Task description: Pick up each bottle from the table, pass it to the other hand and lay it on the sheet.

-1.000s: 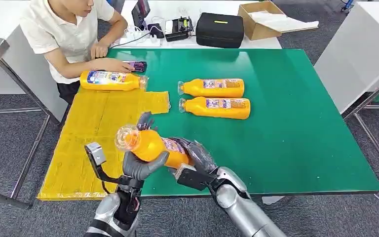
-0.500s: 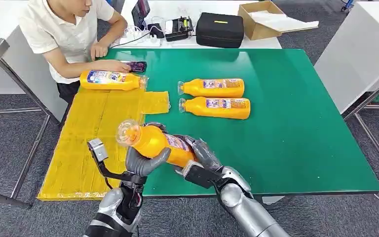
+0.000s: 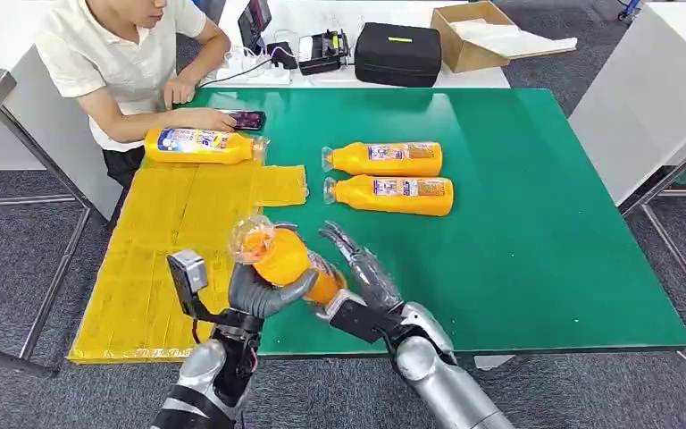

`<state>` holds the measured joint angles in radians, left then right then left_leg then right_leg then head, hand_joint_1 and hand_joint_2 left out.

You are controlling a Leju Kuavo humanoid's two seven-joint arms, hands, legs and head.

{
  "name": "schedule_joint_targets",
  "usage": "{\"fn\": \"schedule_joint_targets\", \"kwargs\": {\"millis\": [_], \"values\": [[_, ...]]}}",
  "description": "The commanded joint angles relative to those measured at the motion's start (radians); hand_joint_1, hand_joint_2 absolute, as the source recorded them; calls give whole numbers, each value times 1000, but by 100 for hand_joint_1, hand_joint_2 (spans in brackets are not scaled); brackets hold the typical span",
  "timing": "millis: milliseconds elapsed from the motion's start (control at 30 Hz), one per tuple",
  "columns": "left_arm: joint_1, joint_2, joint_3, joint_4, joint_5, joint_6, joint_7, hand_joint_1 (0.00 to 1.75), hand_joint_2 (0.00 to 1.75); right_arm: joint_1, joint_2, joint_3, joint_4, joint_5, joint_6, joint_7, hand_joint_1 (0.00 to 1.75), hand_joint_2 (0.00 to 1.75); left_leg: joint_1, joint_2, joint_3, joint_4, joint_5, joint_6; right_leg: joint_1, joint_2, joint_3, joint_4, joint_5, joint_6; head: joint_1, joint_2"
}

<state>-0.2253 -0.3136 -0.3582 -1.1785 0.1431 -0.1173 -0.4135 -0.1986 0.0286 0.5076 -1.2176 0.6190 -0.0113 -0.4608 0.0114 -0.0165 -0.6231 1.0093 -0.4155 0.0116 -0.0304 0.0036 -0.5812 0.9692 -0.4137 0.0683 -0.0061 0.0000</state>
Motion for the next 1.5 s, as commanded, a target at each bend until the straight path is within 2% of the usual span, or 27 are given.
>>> {"fn": "schedule_joint_targets", "kwargs": {"millis": [33,67,100,133,167,200,233,267,333,600,767,833,1100,1167,1333,1500], "values": [[58,-15,57,-126,-221,75,0,175,175,54,7,-203,2,139,-117,37,0,175,1,1,4,0,-2,0,1,-1,5,-1,-2,-4,0,0],[64,-2,52,-146,-360,150,-15,175,175,62,2,-242,-2,221,-175,59,0,175,0,1,1,0,-1,0,0,0,1,-1,0,-2,0,0],[72,-1,61,-167,-439,179,-11,175,175,70,1,-278,-11,247,-184,56,0,175,0,2,4,0,-3,0,1,0,5,-1,-2,-4,0,0],[76,11,56,-203,-642,285,-7,175,175,81,4,-333,-35,290,-215,60,0,175,0,1,2,0,-1,0,0,0,2,-1,-1,-2,0,0],[75,18,64,-227,-748,313,20,175,175,85,3,-359,-52,316,-219,55,0,175,0,1,4,0,-2,0,1,-1,5,-1,-2,-4,0,0],[67,41,63,-237,-976,392,83,175,175,85,7,-387,-70,329,-220,48,0,175,0,-1,0,0,-1,0,0,-2,1,0,-1,-2,0,0],[69,33,75,-249,-990,386,86,175,175,86,8,-398,-83,335,-214,44,0,175,1,1,5,1,-3,0,2,-2,6,1,-4,-6,0,0],[68,31,83,-252,-993,378,85,175,175,85,11,-401,-90,339,-206,45,0,175,0,-1,0,0,0,0,0,-2,0,0,-1,-2,0,0],[52,56,86,-229,-1250,445,189,175,175,76,23,-419,-101,329,-206,29,0,175,0,0,1,0,-1,0,0,-1,1,0,-1,-3,0,0],[-12,56,188,-123,-1463,442,301,175,175,53,35,-423,-136,337,-211,15,0,175,1,2,2,1,-2,0,2,0,3,1,-1,-5,1,0],[-139,69,270,201,-1564,373,380,175,175,4,37,-425,-46,322,-215,-25,0,175,0,1,5,-1,-1,0,1,-1,6,-1,0,-5,1,0],[-163,69,288,259,-1567,405,366,175,175,-5,39,-424,-30,321,-218,-31,0,175,0,1,5,-2,0,0,1,-1,5,-2,0,-4,1,0],[-158,63,289,246,-1567,400,365,175,175,-2,39,-424,-37,321,-219,-31,0,175,1,1,4,0,-1,0,1,-1,5,-1,-1,-4,1,0],[-191,71,310,311,-1583,321,403,175,175,-20,44,-419,-7,313,-209,-39,0,175,1,0,3,0,0,0,2,-1,4,-1,-1,-4,1,0],[-284,77,361,508,-1571,366,375,175,175,-57,53,-395,79,290,-212,-70,0,175,1,2,4,-1,1,0,2,0,4,-1,1,-5,1,0],[-297,70,356,513,-1591,371,375,175,175,-49,63,-375,96,271,-197,-80,0,175,1,1,3,0,1,0,2,-1,4,-1,0,-4,1,0]]}}
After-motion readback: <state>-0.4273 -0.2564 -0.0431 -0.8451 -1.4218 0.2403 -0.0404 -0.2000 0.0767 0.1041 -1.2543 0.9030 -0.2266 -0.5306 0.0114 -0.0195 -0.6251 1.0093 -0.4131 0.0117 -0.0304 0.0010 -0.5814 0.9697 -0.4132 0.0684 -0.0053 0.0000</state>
